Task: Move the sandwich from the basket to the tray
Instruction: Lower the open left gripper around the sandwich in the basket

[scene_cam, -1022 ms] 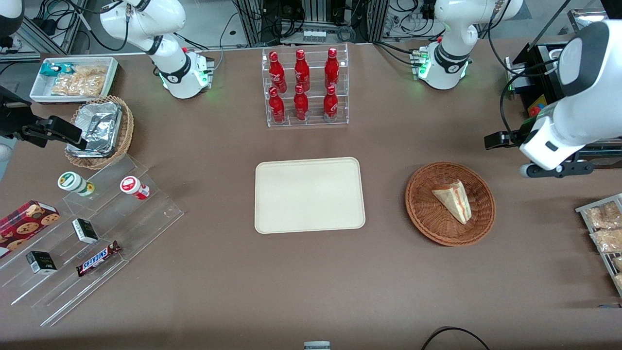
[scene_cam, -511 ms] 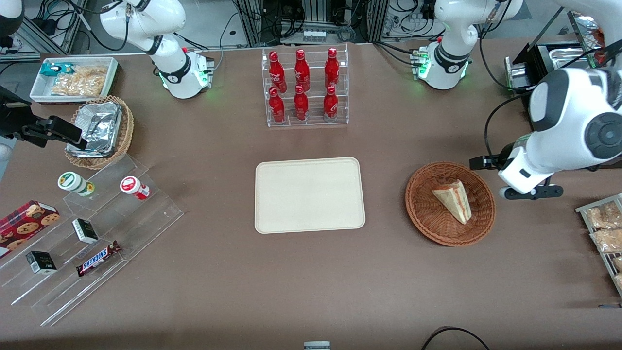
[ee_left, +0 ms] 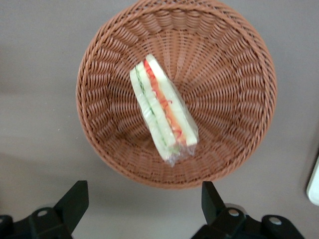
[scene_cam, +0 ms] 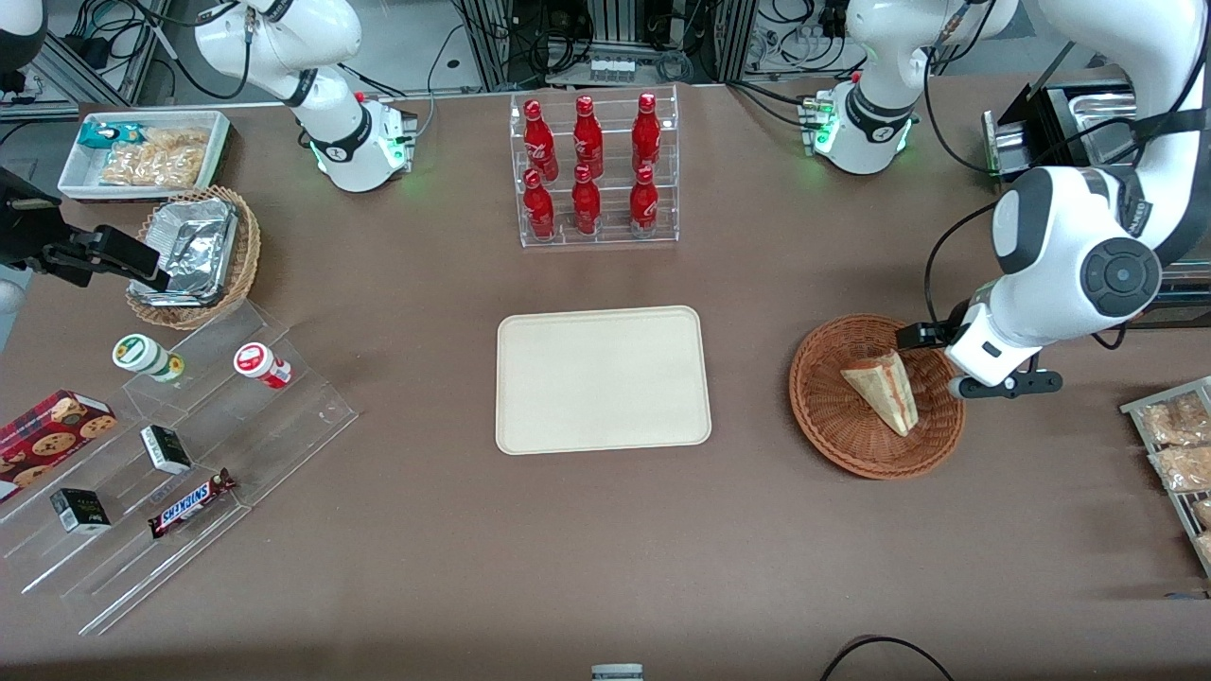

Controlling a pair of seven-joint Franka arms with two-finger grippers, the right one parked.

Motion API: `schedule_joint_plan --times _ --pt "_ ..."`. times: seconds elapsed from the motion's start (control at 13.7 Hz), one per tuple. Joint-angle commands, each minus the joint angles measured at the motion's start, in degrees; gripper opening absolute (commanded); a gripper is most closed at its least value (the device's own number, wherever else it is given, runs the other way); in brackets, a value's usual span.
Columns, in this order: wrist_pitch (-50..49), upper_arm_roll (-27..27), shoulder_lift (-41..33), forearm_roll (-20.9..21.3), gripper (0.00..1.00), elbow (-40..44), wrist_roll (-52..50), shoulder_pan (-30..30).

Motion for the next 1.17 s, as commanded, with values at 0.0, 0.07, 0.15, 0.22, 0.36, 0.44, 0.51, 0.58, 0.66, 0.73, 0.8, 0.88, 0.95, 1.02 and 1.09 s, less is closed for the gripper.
schedule_joint_plan --times 0.0,0.07,0.15,0.22,0.36,0.44,0.51,0.58,0.66,0.73,0.8,0.88,0.95,1.02,1.09 --pt "10.32 -0.30 -3.61 0.55 1.00 -9.23 -7.25 0.12" --pt "12.97 -0.38 -4.22 0.64 1.00 -11.09 -11.11 -0.06" --pt "13.44 -0.38 -4.06 0.55 1.00 -11.37 -15.68 -0.23" --pt "13.88 -0.47 -3.88 0.55 1.00 -11.37 -20.51 -0.67" --pt "17.20 -0.56 -3.27 0.55 1.00 -11.63 -30.61 -1.37" --pt "19.22 -0.56 -2.48 0.64 1.00 -11.81 -35.80 -1.55" --pt "20.98 -0.56 -2.21 0.55 1.00 -12.24 -38.81 -2.33" --pt "22.39 -0.56 -2.12 0.55 1.00 -12.86 -40.32 -2.69" --pt "22.49 -0.56 -2.03 0.55 1.00 -12.86 -41.64 -2.69" --pt "22.49 -0.56 -1.86 0.55 1.00 -12.86 -43.65 -2.69" --pt "22.49 -0.56 -1.68 0.55 1.00 -12.95 -45.50 -2.69" --pt "22.23 -0.56 -1.68 0.55 1.00 -12.95 -45.95 -2.69" --pt "22.06 -0.47 -1.42 0.55 1.00 -12.95 -46.04 -2.61" --pt "22.05 -0.47 -0.81 0.55 1.00 -12.86 -46.04 -2.52" --pt "22.23 -0.39 0.07 0.55 1.00 -12.78 -46.04 -2.52"
